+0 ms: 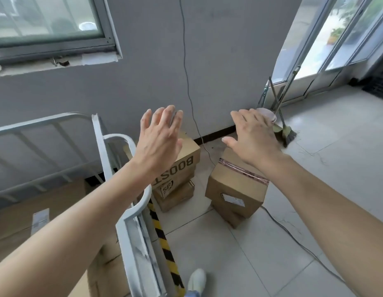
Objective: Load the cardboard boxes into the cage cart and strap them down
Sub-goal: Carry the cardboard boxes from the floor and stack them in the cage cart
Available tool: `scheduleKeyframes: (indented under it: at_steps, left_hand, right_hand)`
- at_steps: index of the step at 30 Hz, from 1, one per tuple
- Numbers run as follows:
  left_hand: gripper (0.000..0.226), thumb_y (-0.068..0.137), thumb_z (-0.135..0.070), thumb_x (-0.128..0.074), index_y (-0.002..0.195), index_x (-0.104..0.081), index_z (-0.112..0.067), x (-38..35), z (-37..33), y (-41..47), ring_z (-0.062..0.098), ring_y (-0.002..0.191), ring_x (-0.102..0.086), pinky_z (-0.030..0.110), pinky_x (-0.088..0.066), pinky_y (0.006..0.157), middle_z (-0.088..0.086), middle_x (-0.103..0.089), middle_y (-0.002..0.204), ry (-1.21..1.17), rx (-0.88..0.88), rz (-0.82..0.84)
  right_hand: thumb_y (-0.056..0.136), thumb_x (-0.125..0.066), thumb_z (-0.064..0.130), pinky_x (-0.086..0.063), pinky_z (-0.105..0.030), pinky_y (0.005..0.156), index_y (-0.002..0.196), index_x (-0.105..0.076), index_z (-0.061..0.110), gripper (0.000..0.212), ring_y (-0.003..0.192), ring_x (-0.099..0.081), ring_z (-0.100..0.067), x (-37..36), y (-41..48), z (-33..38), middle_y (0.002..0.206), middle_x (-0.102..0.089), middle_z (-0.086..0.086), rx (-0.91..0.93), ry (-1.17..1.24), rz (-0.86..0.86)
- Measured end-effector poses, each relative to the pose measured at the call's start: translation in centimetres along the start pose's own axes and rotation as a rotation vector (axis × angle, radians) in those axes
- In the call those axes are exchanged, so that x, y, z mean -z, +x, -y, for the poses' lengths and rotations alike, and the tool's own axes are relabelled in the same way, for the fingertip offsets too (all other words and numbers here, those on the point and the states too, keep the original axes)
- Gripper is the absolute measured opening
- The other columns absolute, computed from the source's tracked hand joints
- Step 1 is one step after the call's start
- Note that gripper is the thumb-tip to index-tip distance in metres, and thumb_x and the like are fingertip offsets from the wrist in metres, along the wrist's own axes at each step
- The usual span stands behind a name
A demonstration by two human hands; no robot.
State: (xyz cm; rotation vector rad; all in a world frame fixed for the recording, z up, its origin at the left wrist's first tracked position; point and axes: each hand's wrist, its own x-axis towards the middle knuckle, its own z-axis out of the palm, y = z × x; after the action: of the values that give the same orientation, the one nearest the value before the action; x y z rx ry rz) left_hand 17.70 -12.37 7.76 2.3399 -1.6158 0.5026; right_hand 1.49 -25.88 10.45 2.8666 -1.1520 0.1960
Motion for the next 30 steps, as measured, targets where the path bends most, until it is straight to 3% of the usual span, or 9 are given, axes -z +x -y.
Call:
scheduleKeyframes:
  at_steps: [10, 16, 30]
  left_hand:
    - [0.059, 0.087, -0.021, -0.061, 0.140, -0.039, -0.007, -5.7, 2.6, 5.8, 0.031, 0.133, -0.035, 0.046, -0.013, 0.114, 0.013, -0.038, 0.144, 0.020, 0.227, 0.001]
    - [0.058, 0.090, -0.022, -0.053, 0.144, -0.033, -0.011, -10.1, 4.0, 9.1, 0.026, 0.137, -0.029, 0.042, -0.008, 0.114, 0.010, -0.031, 0.150, -0.004, 0.366, 0.126]
    - [0.054, 0.096, -0.035, -0.048, 0.143, -0.031, -0.015, -21.0, 6.0, 10.7, 0.026, 0.134, -0.034, 0.039, -0.023, 0.112, 0.005, -0.032, 0.148, -0.050, 0.779, 0.458]
  right_hand:
    - [0.093, -0.052, 0.045, -0.016, -0.044, 0.115, 0.139, -0.034, 0.013, 0.059, 0.137, -0.026, -0.026, -3.9, 11.7, 0.3, 0.141, -0.040, -0.005, 0.202, 0.000, 0.086]
    - [0.093, -0.052, 0.046, -0.020, -0.043, 0.114, 0.140, -0.035, 0.013, 0.060, 0.136, -0.030, -0.025, -6.5, 18.7, 0.0, 0.143, -0.041, -0.005, 0.288, 0.021, 0.126]
    - [0.093, -0.052, 0.047, -0.026, -0.042, 0.113, 0.142, -0.034, 0.012, 0.062, 0.135, -0.034, -0.026, -16.8, 29.7, -1.6, 0.143, -0.042, -0.007, 0.433, 0.091, 0.351]
